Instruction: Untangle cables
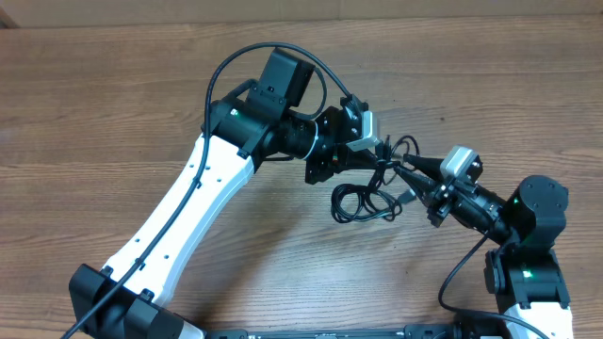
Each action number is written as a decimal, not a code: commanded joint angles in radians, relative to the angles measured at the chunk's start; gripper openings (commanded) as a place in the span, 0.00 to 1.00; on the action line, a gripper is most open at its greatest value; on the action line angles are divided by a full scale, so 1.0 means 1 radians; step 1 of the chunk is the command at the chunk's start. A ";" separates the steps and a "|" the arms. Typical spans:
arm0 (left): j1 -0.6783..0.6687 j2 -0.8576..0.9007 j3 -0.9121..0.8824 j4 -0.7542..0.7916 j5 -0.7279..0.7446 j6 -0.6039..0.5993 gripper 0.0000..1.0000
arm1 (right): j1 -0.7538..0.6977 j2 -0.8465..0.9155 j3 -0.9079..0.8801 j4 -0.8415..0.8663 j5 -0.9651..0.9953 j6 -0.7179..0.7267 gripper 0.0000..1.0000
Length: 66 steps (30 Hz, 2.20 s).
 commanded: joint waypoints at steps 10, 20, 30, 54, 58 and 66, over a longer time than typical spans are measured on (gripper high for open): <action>-0.003 -0.019 0.022 -0.004 -0.003 -0.015 0.04 | 0.002 -0.004 0.027 -0.013 0.055 0.003 0.62; -0.003 -0.019 0.022 -0.006 -0.002 -0.066 0.04 | 0.002 -0.004 0.027 -0.022 -0.074 -0.251 0.65; -0.010 -0.019 0.022 0.000 0.085 -0.112 0.04 | 0.003 0.005 0.027 -0.029 -0.127 -0.323 0.38; -0.057 -0.019 0.022 0.079 -0.432 -0.504 0.04 | 0.003 0.030 0.027 -0.033 -0.152 -0.315 0.04; -0.043 -0.018 0.022 0.086 -0.484 -0.583 0.04 | 0.003 0.030 0.027 -0.033 -0.152 -0.311 0.04; -0.041 -0.017 0.022 0.082 -0.446 -0.566 0.04 | 0.002 0.030 0.027 -0.030 -0.148 -0.285 0.04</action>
